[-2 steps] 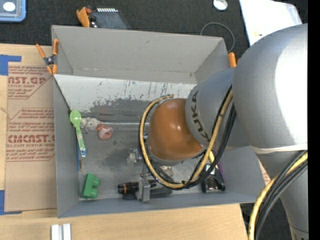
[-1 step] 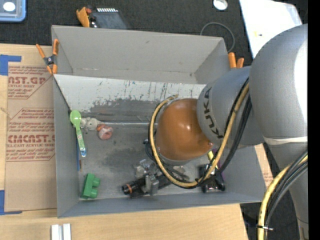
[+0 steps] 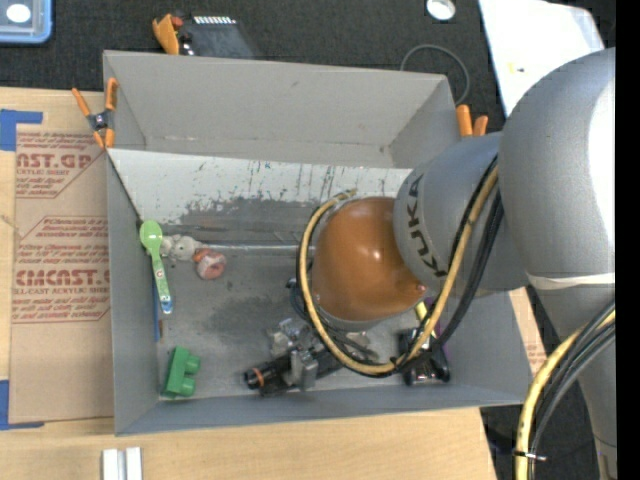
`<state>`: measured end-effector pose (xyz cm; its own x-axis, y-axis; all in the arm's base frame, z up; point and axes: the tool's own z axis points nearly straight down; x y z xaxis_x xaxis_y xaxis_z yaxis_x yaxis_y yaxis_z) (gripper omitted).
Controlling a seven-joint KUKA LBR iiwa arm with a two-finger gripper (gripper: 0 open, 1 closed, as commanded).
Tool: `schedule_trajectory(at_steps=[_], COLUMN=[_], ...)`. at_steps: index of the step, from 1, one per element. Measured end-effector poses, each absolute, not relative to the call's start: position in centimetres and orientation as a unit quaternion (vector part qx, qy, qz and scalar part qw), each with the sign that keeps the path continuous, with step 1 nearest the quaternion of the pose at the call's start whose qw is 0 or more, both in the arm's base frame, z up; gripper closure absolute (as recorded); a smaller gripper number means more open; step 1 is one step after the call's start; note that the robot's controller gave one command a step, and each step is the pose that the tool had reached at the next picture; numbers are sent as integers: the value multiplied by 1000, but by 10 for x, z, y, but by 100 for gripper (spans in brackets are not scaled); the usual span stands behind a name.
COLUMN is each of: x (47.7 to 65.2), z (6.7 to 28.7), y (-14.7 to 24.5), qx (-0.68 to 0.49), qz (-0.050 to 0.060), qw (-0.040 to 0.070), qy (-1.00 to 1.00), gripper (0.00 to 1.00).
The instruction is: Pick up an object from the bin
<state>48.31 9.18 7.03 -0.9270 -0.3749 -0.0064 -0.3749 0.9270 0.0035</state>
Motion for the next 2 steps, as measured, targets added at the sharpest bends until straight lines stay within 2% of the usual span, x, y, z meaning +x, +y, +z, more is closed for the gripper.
schedule_trajectory(at_steps=[1, 2], x=[481, 480], z=[92, 135], y=[91, 92], qx=[-191, -191], qz=[2, 2], qw=[-1, -3], qy=[982, 982], gripper=[100, 100])
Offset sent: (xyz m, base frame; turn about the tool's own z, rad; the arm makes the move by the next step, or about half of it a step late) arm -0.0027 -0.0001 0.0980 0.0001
